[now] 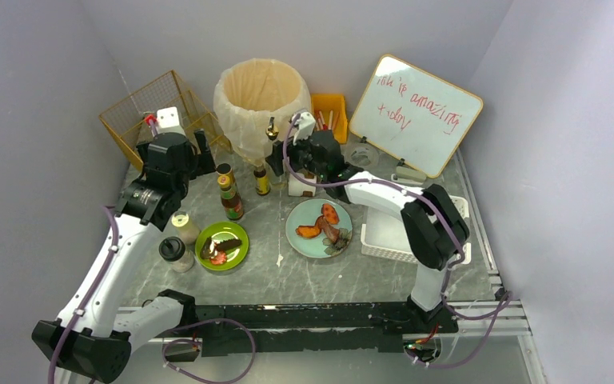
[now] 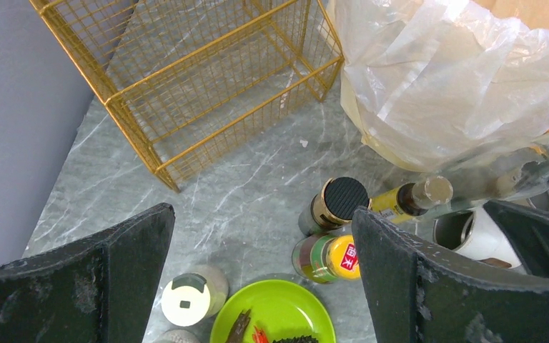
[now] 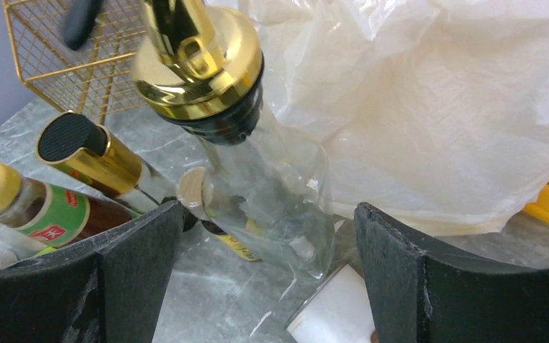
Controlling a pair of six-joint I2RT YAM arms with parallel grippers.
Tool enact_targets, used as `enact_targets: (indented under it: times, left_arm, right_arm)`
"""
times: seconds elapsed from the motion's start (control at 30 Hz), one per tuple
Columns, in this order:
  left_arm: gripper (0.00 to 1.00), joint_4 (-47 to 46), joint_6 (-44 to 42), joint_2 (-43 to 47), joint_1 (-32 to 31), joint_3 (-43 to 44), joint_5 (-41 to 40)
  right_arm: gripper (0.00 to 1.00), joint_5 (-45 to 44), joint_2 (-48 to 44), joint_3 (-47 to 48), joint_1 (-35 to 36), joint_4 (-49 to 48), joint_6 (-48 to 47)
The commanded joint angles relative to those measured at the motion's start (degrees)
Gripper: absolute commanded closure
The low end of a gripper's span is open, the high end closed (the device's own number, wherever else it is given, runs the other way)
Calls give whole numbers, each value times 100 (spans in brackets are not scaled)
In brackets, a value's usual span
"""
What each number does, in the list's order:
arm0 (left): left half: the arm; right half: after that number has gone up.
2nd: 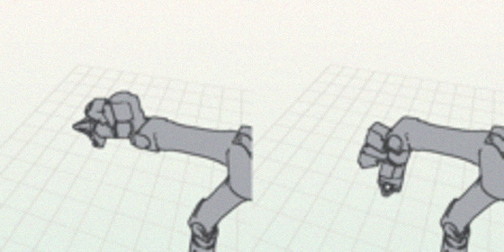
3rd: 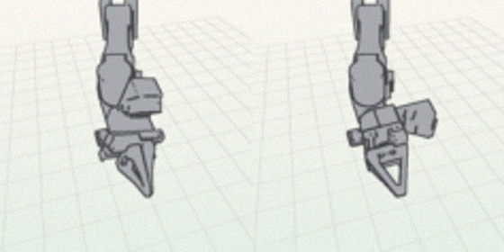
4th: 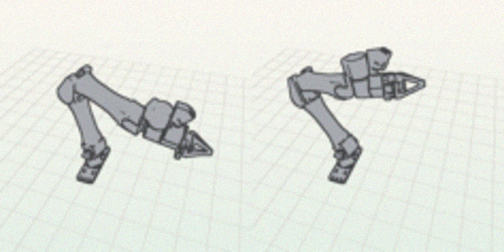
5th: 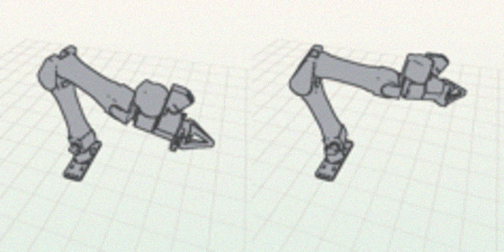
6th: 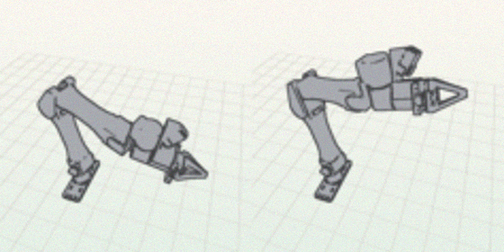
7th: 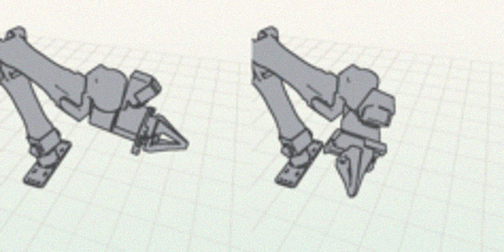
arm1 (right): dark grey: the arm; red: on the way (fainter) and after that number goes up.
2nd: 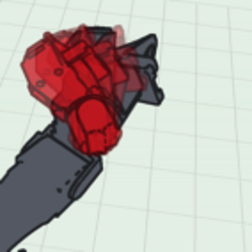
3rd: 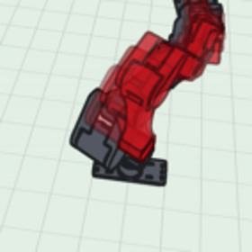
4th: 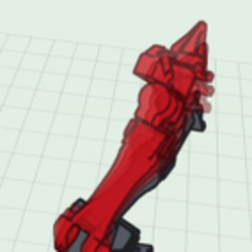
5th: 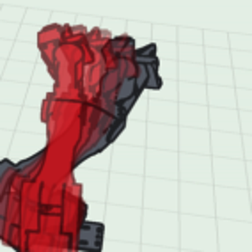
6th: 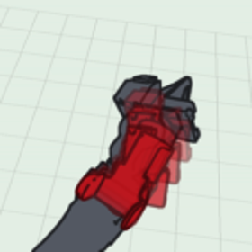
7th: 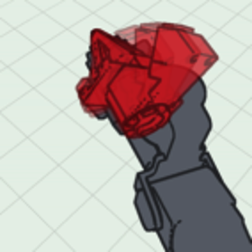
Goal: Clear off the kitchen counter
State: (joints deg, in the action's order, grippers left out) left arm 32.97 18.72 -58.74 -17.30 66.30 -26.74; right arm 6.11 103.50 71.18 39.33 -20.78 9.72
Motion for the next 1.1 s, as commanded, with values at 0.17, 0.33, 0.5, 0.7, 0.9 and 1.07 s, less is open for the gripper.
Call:
enact_targets:
  times: [0.17, 0.33, 0.5, 0.7, 0.9, 1.07]
  left_arm:
    - [0, -401, -21, -32, -10, -36, 20]
    - [0, -432, -66, -32, -10, -30, 35]
    - [0, -398, -78, 26, -10, -20, 37]
    - [0, -358, -28, 73, -10, 9, 136]
    - [0, -292, 43, 94, -10, 39, 199]
    - [0, -267, 76, 100, -10, 55, 256]
  right_arm:
    - [13, -248, 453, 50, 91, -875, 158]
    - [18, -523, 538, -5, 123, -1051, 18]
    - [20, -597, 641, -146, 149, -1348, 22]
    - [25, -740, 782, -220, 227, -1549, -86]
    - [29, -804, 843, -168, 289, -1594, -259]
    - [39, -880, 693, -311, 298, -1665, -393]
